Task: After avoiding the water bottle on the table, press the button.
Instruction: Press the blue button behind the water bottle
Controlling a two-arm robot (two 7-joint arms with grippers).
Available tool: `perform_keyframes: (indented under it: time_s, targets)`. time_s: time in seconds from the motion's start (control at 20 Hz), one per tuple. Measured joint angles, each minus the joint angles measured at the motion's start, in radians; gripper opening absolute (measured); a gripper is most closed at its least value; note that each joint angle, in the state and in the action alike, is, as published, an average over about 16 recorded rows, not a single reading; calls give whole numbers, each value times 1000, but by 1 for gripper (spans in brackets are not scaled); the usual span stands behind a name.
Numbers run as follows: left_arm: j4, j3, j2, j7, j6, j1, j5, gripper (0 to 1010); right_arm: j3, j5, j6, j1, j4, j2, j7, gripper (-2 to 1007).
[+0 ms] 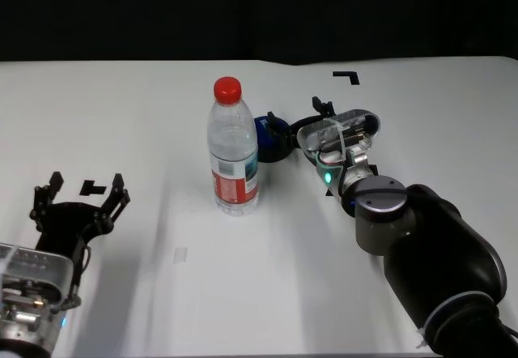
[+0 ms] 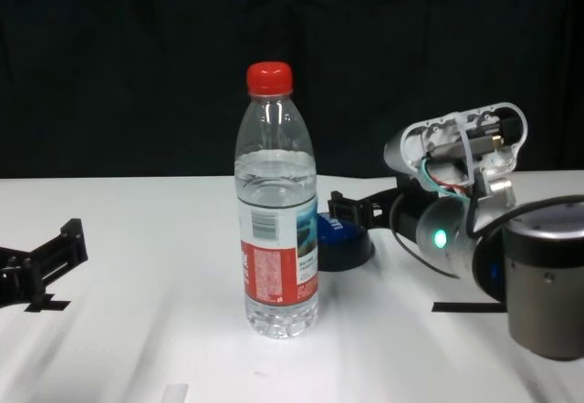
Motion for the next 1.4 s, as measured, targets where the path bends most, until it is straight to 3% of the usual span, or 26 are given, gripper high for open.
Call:
perform_keyframes:
  time_s: [1.05,1.4]
  targets:
    - [0,0,0,0,0,0,0,1003,3,-10,18,6,40,-5,3,1003]
    - [0,0,0,0,0,0,0,1003,8,-5,22,0,25,-3,7,1003]
